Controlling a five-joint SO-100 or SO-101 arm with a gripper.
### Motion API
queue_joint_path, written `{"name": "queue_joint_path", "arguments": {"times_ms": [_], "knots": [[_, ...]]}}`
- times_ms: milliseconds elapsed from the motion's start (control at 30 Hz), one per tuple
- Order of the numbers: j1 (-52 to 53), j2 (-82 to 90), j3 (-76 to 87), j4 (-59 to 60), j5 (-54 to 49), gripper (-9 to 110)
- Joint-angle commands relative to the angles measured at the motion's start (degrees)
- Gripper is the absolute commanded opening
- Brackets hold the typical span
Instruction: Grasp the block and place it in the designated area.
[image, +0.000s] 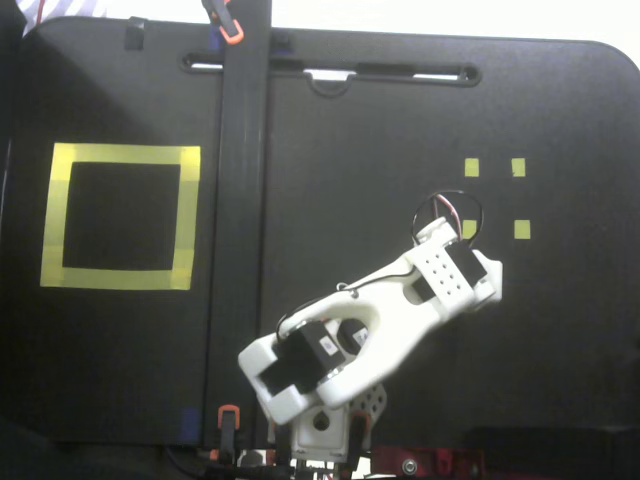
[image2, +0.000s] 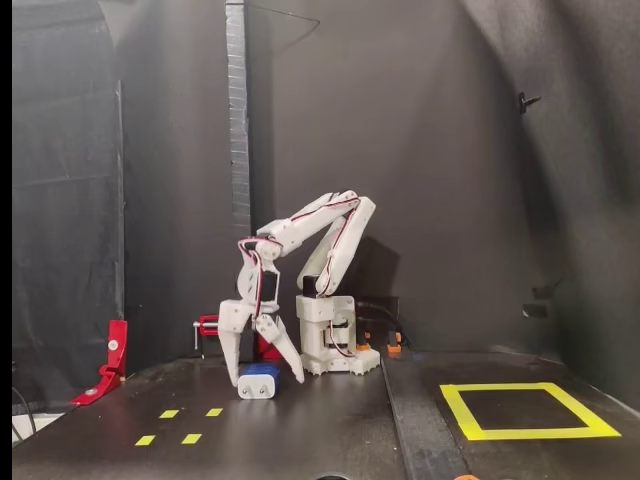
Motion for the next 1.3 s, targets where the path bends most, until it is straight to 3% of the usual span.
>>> {"name": "queue_joint_path", "arguments": {"times_ms": [0, 433, 600, 1033, 1267], "knots": [[0.2, -0.2, 0.4, -1.1, 0.4, 42], [-0.3, -0.2, 2.8, -3.3, 0.9, 42], [-0.4, 0.1, 3.8, -4.1, 0.7, 32], [0.2, 3.5, 6.6, -4.2, 0.4, 32], [0.4, 5.1, 6.2, 1.2, 0.8, 28]]}}
